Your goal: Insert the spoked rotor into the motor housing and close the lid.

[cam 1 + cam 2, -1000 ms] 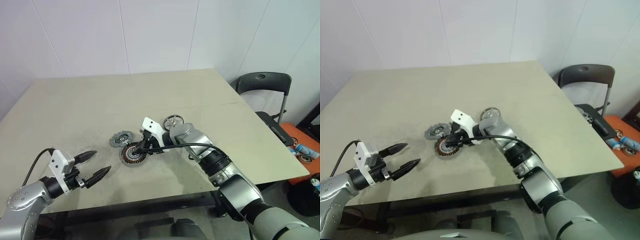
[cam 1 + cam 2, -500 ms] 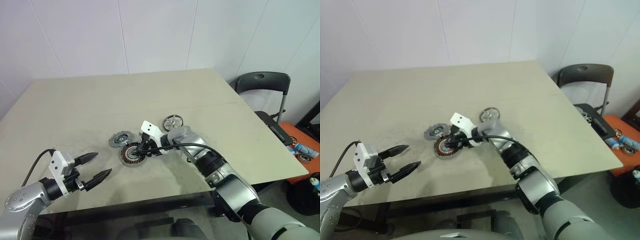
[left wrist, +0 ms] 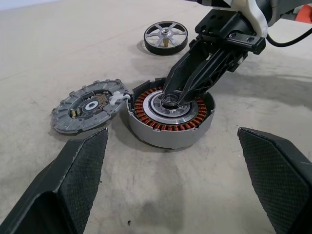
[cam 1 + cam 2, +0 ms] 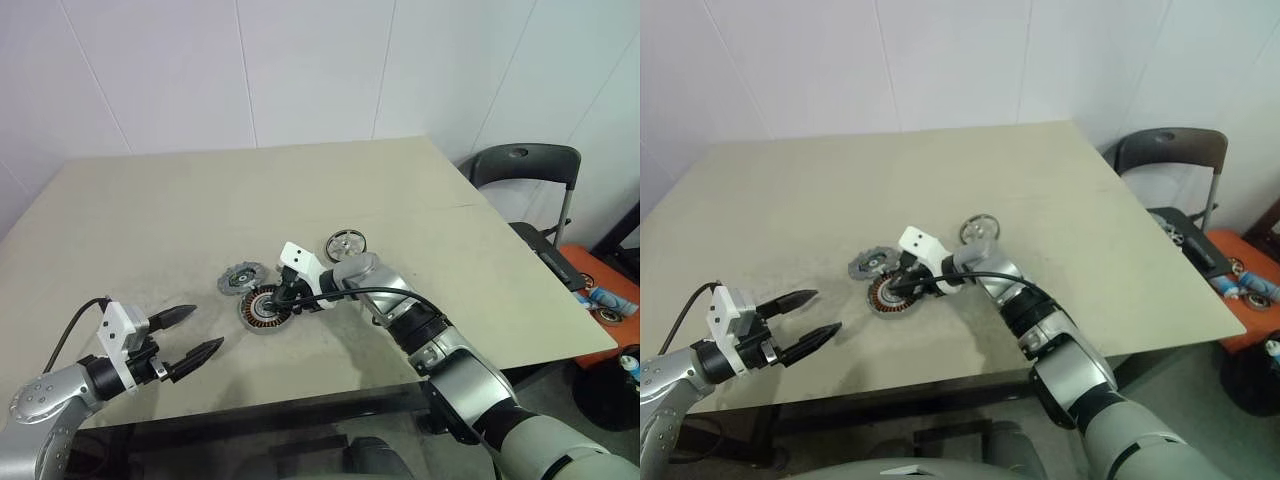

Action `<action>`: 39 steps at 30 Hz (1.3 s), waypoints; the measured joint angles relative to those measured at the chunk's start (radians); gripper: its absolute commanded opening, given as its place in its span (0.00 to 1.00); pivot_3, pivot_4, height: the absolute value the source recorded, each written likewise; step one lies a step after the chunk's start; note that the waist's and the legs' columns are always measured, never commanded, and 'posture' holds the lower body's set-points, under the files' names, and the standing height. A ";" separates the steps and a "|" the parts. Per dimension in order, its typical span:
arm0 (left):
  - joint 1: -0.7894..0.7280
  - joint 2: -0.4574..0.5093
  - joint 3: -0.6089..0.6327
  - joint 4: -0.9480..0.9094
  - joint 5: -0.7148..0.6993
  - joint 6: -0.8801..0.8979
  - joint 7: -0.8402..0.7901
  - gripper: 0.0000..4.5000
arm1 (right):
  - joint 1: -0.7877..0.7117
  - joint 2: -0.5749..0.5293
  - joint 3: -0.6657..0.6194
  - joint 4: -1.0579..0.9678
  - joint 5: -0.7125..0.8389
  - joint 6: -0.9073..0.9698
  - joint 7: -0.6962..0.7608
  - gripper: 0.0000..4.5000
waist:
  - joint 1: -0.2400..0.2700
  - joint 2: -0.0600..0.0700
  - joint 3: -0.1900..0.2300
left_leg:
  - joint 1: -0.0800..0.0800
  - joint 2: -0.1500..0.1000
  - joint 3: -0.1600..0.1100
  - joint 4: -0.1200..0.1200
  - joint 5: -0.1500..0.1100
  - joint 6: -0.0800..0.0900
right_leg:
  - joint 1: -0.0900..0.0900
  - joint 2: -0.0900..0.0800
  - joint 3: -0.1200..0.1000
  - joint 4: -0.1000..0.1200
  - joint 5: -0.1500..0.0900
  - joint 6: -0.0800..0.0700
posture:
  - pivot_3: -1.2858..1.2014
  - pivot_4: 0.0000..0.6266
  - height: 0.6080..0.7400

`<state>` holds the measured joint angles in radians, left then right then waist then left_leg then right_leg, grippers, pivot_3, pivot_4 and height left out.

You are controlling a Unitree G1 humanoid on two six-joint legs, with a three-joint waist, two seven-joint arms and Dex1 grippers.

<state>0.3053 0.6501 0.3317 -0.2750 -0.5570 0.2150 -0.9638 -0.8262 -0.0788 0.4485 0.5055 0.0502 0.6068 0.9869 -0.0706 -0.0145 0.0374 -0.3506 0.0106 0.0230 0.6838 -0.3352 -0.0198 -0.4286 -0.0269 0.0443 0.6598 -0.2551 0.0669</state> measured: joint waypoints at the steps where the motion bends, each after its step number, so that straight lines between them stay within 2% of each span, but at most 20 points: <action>1: 0.000 0.000 0.000 0.000 0.000 0.000 0.000 1.00 | 0.000 0.001 0.000 0.000 0.000 0.000 0.000 0.17 | 0.000 0.000 0.000 | 0.000 0.000 0.000 0.000 0.000 0.000 | 0.000 0.000 0.000 0.000 0.000 0.000 | 0.52 0.00 1.00; 8: -0.001 0.000 0.000 0.000 0.000 0.000 0.001 1.00 | 0.000 0.011 0.000 0.003 -0.007 -0.001 -0.002 0.17 | 0.000 0.000 0.000 | 0.000 0.000 0.000 0.000 0.000 0.000 | 0.000 0.000 0.000 0.000 0.000 0.000 | 0.52 0.00 1.00; 9: -0.001 0.000 0.000 0.000 0.000 0.000 0.002 1.00 | 0.000 0.011 0.000 0.005 -0.007 -0.003 -0.002 0.33 | 0.000 0.000 0.000 | 0.000 0.000 0.000 0.000 0.000 0.000 | 0.000 0.000 0.000 0.000 0.000 0.000 | 0.52 0.00 1.00; 18: -0.002 0.000 0.002 0.000 0.000 0.000 0.003 1.00 | 0.000 -0.002 0.000 -0.021 -0.006 0.006 0.005 0.98 | 0.001 0.000 0.000 | 0.000 0.000 0.000 0.000 0.000 0.000 | 0.000 0.000 0.000 0.000 0.000 0.000 | 0.52 0.00 1.00; 25: -0.006 0.020 0.031 0.016 0.000 0.000 0.003 1.00 | -0.023 -0.004 -0.051 -0.139 0.046 0.074 0.009 0.99 | 0.000 0.000 0.000 | -0.002 0.000 0.000 0.000 0.000 0.000 | -0.002 0.000 0.000 0.000 0.000 0.000 | 0.52 0.00 1.00; 29: -0.010 0.027 0.043 0.021 0.000 0.000 0.002 1.00 | -0.030 0.010 -0.057 -0.142 0.051 0.062 0.001 0.80 | 0.000 0.000 0.000 | -0.003 0.000 0.000 0.000 0.000 0.000 | -0.002 0.000 -0.001 -0.001 0.000 0.000 | 0.52 0.00 1.00; 39: -0.014 0.036 0.058 0.029 0.000 0.001 0.002 1.00 | -0.052 0.042 0.014 -0.050 -0.022 -0.057 -0.038 0.02 | -0.001 0.000 0.000 | -0.003 0.000 -0.001 0.000 0.000 0.000 | -0.002 0.000 -0.001 -0.001 0.000 0.000 | 0.52 0.00 1.00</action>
<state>0.2914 0.6860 0.3896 -0.2457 -0.5571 0.2159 -0.9613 -0.8778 -0.0367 0.4628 0.4552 0.0279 0.5495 0.9492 -0.0716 -0.0140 0.0377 -0.3535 0.0108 0.0224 0.6837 -0.3352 -0.0199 -0.4310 -0.0270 0.0437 0.6593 -0.2551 0.0669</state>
